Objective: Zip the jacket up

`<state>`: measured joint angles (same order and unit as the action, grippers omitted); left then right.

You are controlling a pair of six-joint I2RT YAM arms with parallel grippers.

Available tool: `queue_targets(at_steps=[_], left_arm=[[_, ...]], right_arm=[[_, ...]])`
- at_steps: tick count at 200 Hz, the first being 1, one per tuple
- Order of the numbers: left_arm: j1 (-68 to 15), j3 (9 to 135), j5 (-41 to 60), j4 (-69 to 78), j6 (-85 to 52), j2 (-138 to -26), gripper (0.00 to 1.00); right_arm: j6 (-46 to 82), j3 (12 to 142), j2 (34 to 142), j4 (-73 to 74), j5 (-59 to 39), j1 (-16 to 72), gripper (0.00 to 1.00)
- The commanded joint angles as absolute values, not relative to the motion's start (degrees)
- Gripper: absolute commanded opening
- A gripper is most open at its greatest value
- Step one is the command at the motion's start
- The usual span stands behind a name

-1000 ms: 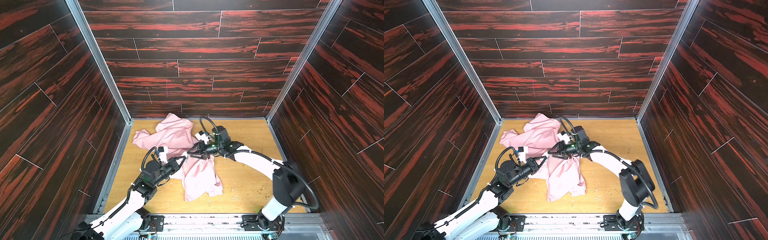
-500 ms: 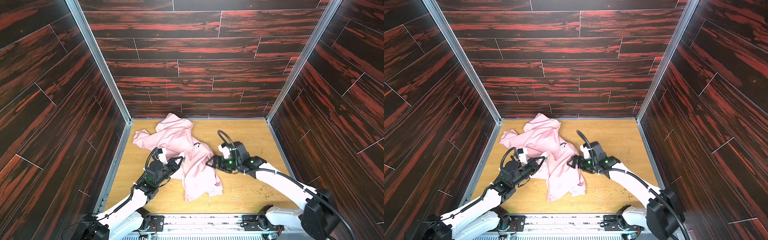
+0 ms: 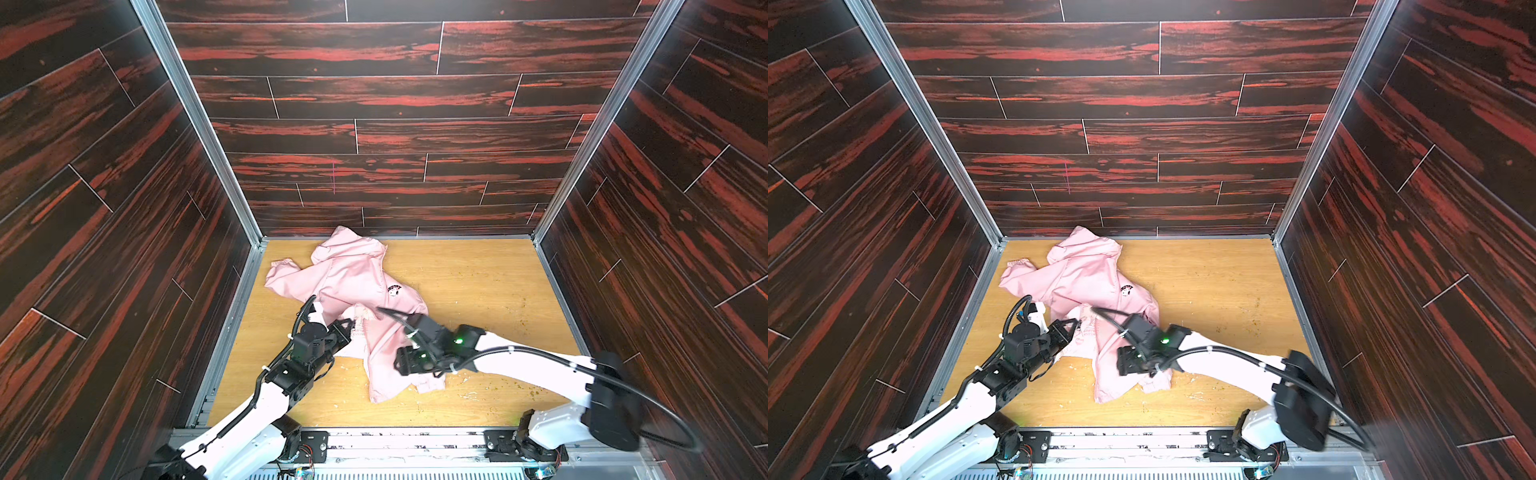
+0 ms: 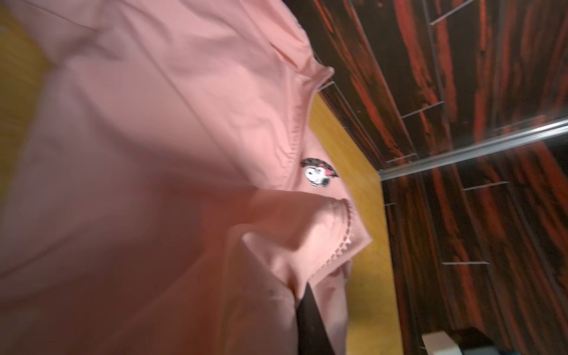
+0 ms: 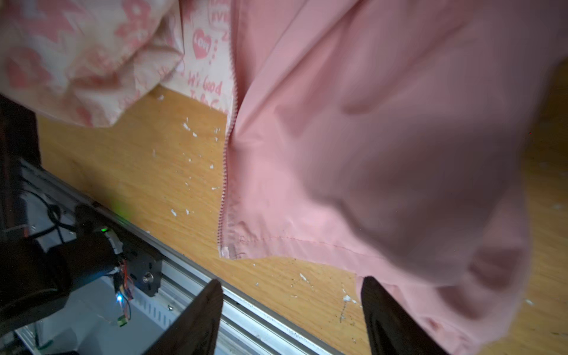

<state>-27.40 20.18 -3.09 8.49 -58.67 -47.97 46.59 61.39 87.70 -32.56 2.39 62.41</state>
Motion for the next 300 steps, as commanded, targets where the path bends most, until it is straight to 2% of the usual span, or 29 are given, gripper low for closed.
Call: queue_targets(at_steps=[1, 38, 107, 154, 174, 227, 264, 300], left_arm=[[-26.3, 22.5, -10.8, -2.2, -57.1, -44.7, 0.0], [-23.5, 22.2, -10.9, -4.9, -56.9, -41.6, 0.0], [-19.4, 19.9, -6.0, -2.9, -57.9, -41.1, 0.0], [-18.4, 20.0, -4.3, -2.2, -58.1, -42.2, 0.0], [-18.1, 20.1, -3.7, -1.9, -58.2, -42.7, 0.0], [-17.9, 20.4, -2.9, -1.5, -58.2, -44.1, 0.0], [-17.8, 21.6, -1.0, 0.6, -57.5, -47.4, 0.0], [-18.0, 27.3, 8.4, 4.4, -54.0, -56.4, 0.0]], right_arm=[[45.9, 68.3, 95.5, -32.9, 1.2, 64.6, 0.75], [42.9, 78.5, 105.4, -36.2, 0.0, 66.0, 0.74], [41.1, 82.3, 113.5, -38.5, -1.7, 66.1, 0.65], [39.7, 82.7, 116.3, -37.6, -2.1, 65.9, 0.43], [39.5, 82.3, 116.7, -36.7, -2.7, 65.5, 0.3], [40.1, 76.2, 111.5, -32.0, -3.1, 62.6, 0.0], [39.2, 73.2, 103.1, -33.4, 0.2, 59.0, 0.0], [32.1, 73.8, 89.7, -41.7, 5.8, 45.9, 0.0]])
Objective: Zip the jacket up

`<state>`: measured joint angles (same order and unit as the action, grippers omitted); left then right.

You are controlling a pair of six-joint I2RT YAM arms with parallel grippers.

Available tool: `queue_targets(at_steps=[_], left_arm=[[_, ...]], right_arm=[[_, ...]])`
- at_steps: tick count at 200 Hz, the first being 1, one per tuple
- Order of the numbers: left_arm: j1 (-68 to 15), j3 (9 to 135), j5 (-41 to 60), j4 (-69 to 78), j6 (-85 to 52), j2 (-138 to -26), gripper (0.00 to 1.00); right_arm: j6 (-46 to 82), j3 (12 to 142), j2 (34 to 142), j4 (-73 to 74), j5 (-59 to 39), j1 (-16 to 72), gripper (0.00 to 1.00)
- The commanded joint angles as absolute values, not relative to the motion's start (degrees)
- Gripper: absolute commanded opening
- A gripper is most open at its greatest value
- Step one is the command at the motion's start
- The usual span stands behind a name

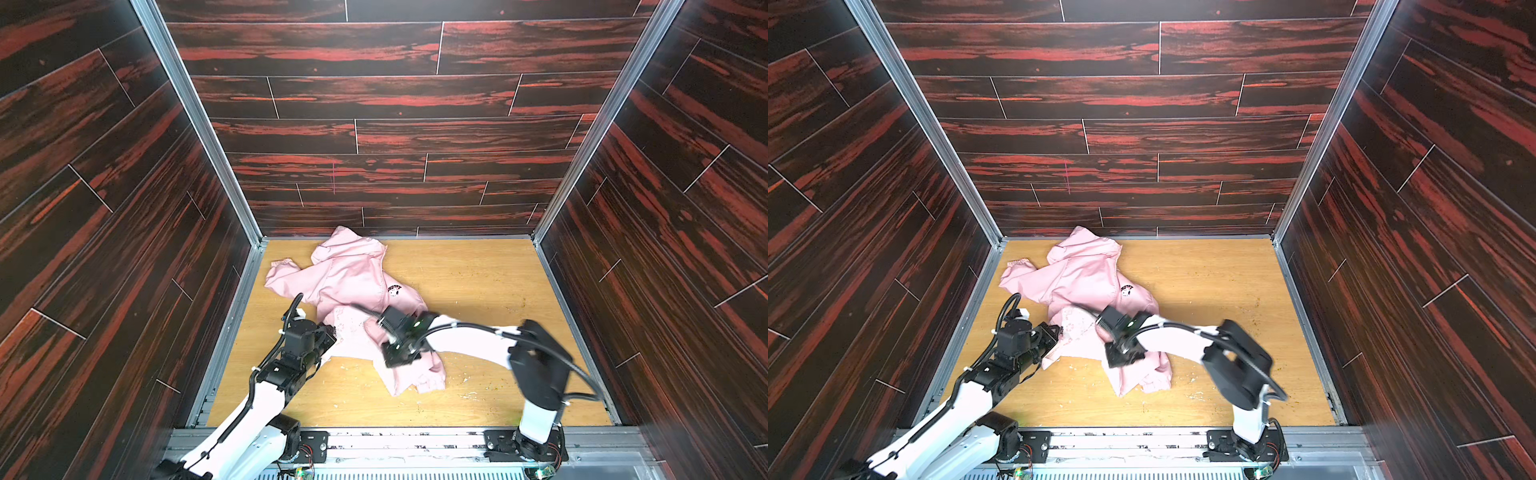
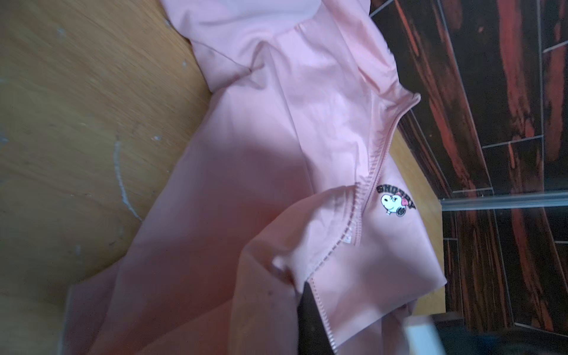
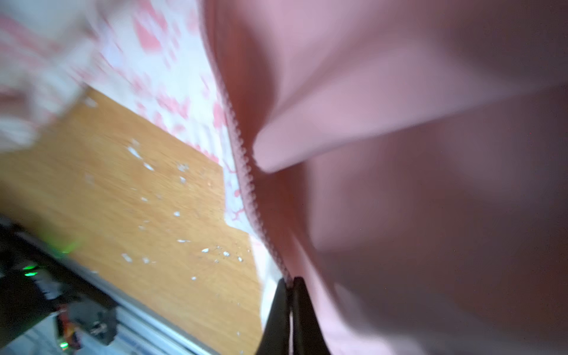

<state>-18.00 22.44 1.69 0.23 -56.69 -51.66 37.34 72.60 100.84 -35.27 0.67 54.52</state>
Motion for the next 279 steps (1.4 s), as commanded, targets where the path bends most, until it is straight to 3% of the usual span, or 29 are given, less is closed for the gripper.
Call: queue_targets(at_steps=[1, 33, 55, 81, 117, 152, 197, 226, 242, 279], left_arm=[[-18.0, 27.4, 8.6, 4.6, -54.0, -56.6, 0.0], [-19.7, 30.7, 11.7, 10.4, -54.8, -64.2, 0.0], [-23.2, 34.5, 12.0, 11.9, -54.9, -69.1, 0.0], [-27.7, 36.5, 11.8, 16.3, -56.7, -75.1, 0.0], [-27.8, 33.5, 8.5, 19.6, -60.3, -81.0, 0.0], [-27.5, 30.8, 7.7, 21.7, -60.9, -85.5, 0.0], [-27.4, 28.0, 8.0, 26.5, -60.8, -89.0, 0.0], [-27.4, 27.6, 8.2, 27.6, -60.7, -88.9, 0.0], [-27.4, 27.3, 8.3, 27.6, -60.5, -88.5, 0.0], [-27.1, 26.0, 7.4, 26.3, -59.8, -86.4, 0.0]], right_arm=[[31.8, 73.8, 89.3, -41.9, 5.9, 45.4, 0.0], [24.2, 77.6, 84.9, -48.1, 9.5, 27.8, 0.0], [22.2, 83.4, 87.4, -50.5, 17.1, 23.9, 0.0], [22.4, 89.6, 92.1, -50.4, 17.6, 26.1, 0.0], [22.5, 89.3, 100.1, -47.6, 14.1, 38.6, 0.0], [25.6, 85.5, 106.1, -43.3, 6.2, 47.2, 0.0], [32.9, 80.4, 105.5, -31.0, -10.3, 49.0, 0.0], [36.0, 81.7, 106.6, -27.3, -11.3, 48.9, 0.22], [36.0, 84.4, 108.4, -27.4, -11.1, 48.9, 0.29], [37.7, 83.5, 106.6, -24.5, -10.7, 49.0, 0.64]])
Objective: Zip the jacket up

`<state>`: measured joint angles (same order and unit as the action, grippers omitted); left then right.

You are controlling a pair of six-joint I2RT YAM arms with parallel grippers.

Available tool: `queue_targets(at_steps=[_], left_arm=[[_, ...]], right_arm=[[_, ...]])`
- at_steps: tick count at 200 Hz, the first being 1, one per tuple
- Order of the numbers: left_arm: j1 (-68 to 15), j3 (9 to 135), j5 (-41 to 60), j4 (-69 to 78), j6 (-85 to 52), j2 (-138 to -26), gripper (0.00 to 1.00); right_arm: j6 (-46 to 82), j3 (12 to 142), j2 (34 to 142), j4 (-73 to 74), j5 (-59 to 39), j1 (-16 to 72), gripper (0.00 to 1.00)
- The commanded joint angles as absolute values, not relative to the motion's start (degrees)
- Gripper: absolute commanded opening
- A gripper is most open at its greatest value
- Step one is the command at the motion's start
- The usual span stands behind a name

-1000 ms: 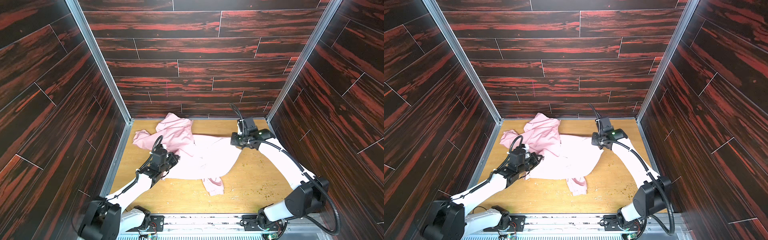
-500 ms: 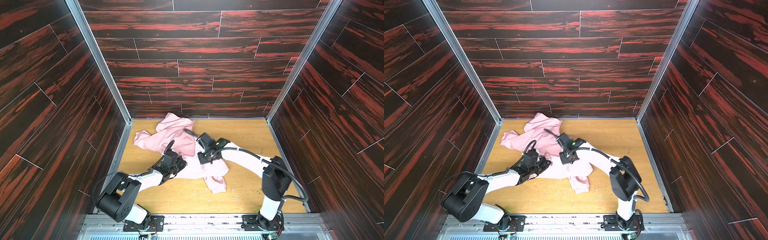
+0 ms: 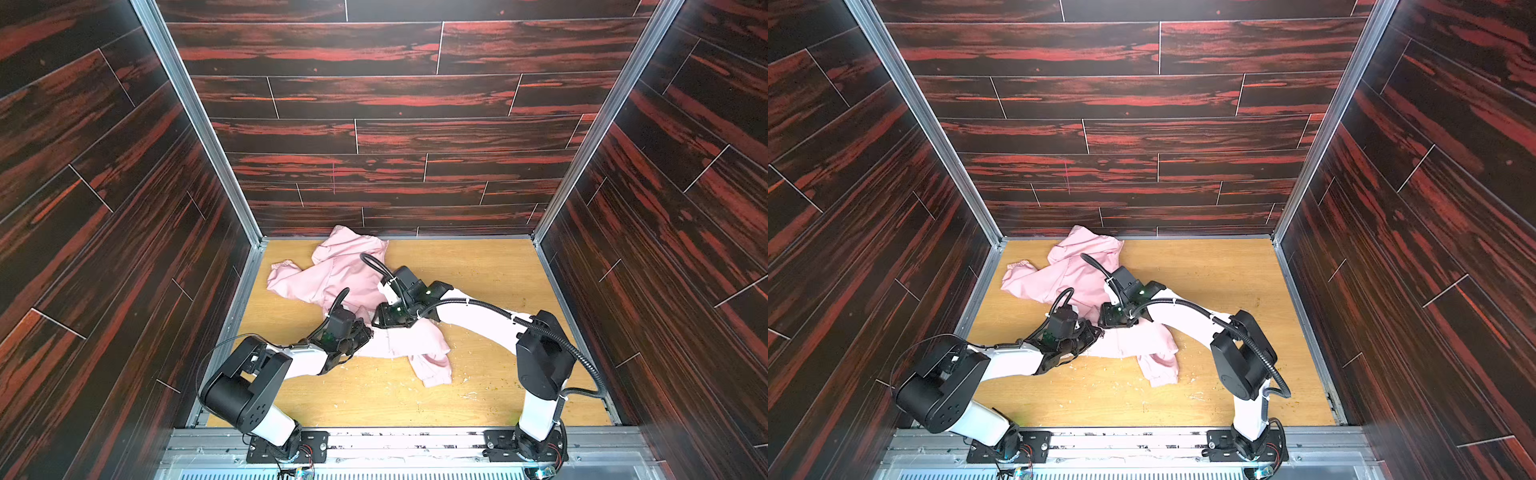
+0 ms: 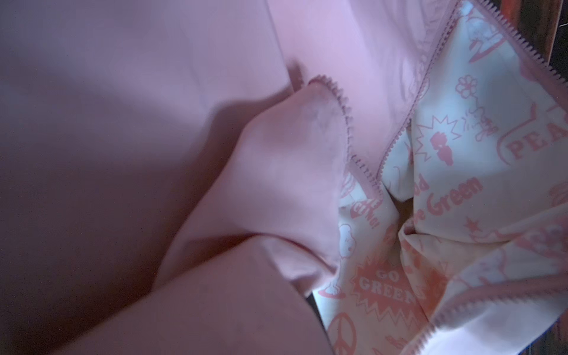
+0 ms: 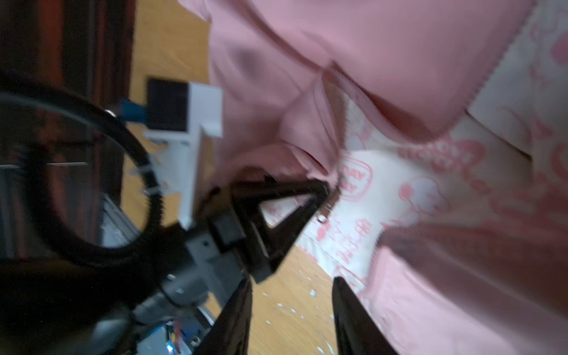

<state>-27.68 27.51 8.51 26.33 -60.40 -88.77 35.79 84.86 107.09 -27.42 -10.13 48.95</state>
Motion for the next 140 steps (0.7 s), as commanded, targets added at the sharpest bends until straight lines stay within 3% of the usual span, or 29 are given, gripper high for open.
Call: queue_targets(at_steps=[1, 35, 57, 84, 140], left_arm=[[-27.1, 25.9, 7.3, 26.3, -59.8, -86.3, 0.0], [-26.4, 25.2, 7.6, 25.3, -58.7, -84.4, 0.0], [-26.3, 25.2, 8.1, 25.2, -58.0, -83.7, 0.0], [-26.3, 25.3, 9.0, 25.3, -57.5, -83.8, 0.0], [-26.3, 25.6, 10.0, 25.2, -57.4, -82.8, 0.0]], right_arm=[[37.8, 83.3, 106.4, -24.3, -10.7, 49.0, 0.65], [41.3, 70.5, 94.2, -16.5, -3.7, 50.2, 0.99], [47.9, 58.5, 85.3, -9.1, -2.2, 50.3, 0.99], [55.5, 47.2, 76.1, -4.4, -2.7, 50.4, 0.92], [67.7, 33.3, 71.3, 2.8, -2.8, 50.3, 0.92]])
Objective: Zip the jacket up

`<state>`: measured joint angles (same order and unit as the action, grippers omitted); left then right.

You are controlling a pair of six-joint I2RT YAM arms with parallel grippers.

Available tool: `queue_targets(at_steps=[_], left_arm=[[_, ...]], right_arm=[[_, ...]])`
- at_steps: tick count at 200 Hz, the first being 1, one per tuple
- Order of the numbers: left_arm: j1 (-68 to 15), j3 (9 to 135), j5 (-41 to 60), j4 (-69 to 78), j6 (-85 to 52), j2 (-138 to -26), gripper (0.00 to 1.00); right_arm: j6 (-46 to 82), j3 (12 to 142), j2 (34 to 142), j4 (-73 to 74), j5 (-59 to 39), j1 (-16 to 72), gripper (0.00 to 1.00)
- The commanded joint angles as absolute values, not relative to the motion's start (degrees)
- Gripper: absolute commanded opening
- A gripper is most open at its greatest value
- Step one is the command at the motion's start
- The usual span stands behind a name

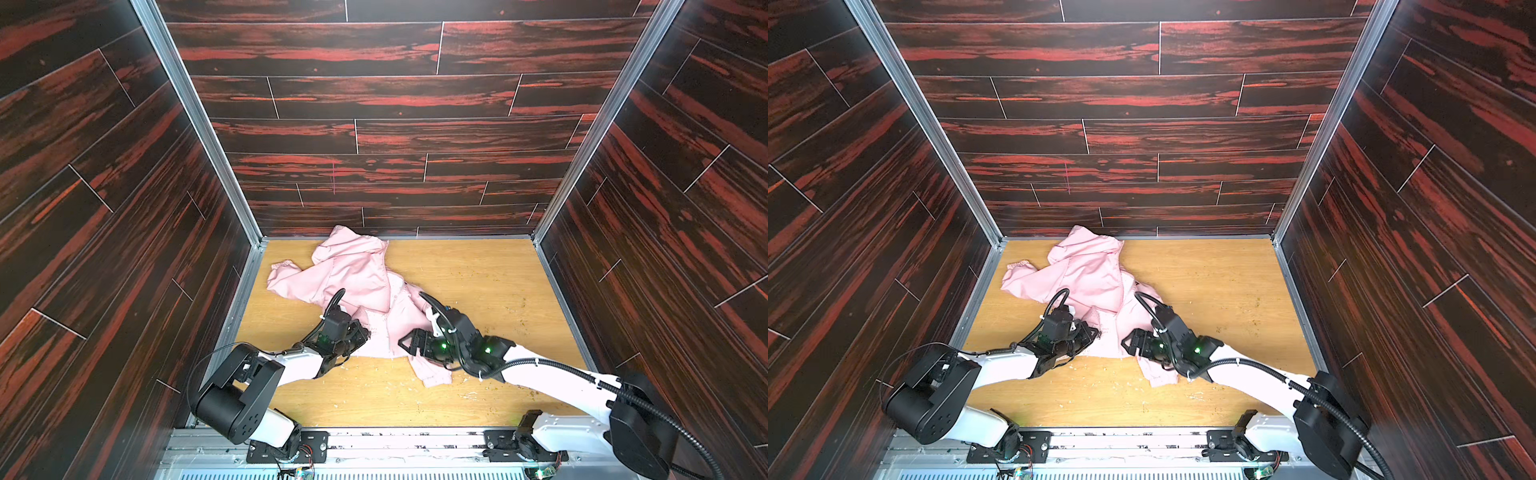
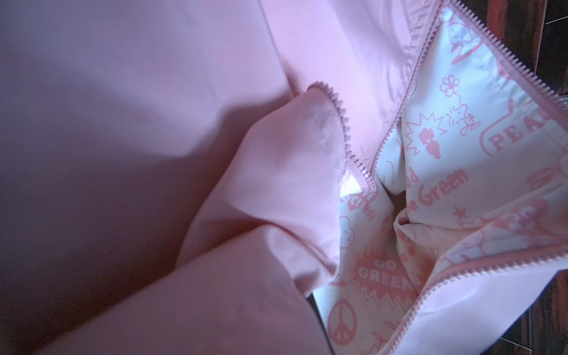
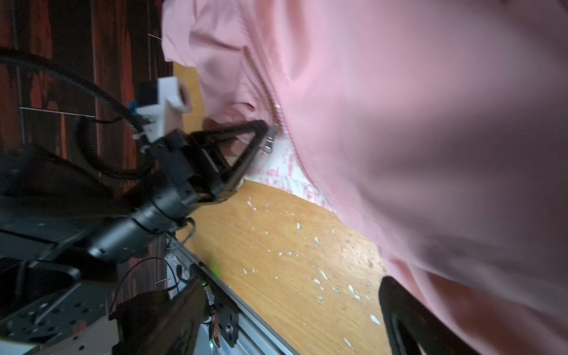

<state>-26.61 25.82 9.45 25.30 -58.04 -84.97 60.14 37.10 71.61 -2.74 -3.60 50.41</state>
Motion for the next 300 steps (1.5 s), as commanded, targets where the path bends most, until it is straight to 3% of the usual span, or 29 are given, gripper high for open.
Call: queue_targets(at_steps=[1, 45, 83, 111, 142, 177, 194, 232, 300], left_arm=[[-26.3, 25.6, 10.0, 25.2, -57.5, -82.7, 0.0], [-26.3, 25.0, 9.7, 24.3, -57.5, -80.6, 0.0], [-26.3, 24.5, 9.6, 23.8, -57.6, -79.5, 0.0], [-26.3, 24.4, 9.7, 23.4, -57.4, -79.0, 0.0], [-26.4, 24.2, 9.8, 23.3, -57.4, -79.1, 0.0], [-26.3, 24.3, 9.8, 23.2, -57.3, -79.4, 0.0], [-26.3, 24.6, 9.8, 23.5, -57.4, -80.0, 0.0], [-26.4, 25.1, 10.1, 23.9, -57.2, -80.6, 0.0], [-26.3, 23.2, 10.1, 25.4, -57.7, -79.7, 0.0]], right_arm=[[67.7, 33.3, 71.3, 2.8, -2.8, 50.3, 0.92], [71.0, 29.6, 73.6, 10.0, -3.8, 49.3, 0.92], [70.7, 28.8, 77.7, 18.8, -6.3, 46.9, 0.78], [69.5, 30.3, 81.7, 22.6, -7.7, 46.8, 0.75], [69.2, 30.0, 83.9, 29.7, -10.2, 47.2, 0.66], [67.7, 32.4, 84.1, 28.2, -10.6, 48.3, 0.63], [68.2, 35.4, 85.3, 21.4, -10.3, 49.3, 0.64], [71.4, 38.4, 86.4, 17.8, -8.4, 55.5, 0.78], [75.6, 46.0, 94.7, 17.5, 1.3, 56.4, 0.84]])
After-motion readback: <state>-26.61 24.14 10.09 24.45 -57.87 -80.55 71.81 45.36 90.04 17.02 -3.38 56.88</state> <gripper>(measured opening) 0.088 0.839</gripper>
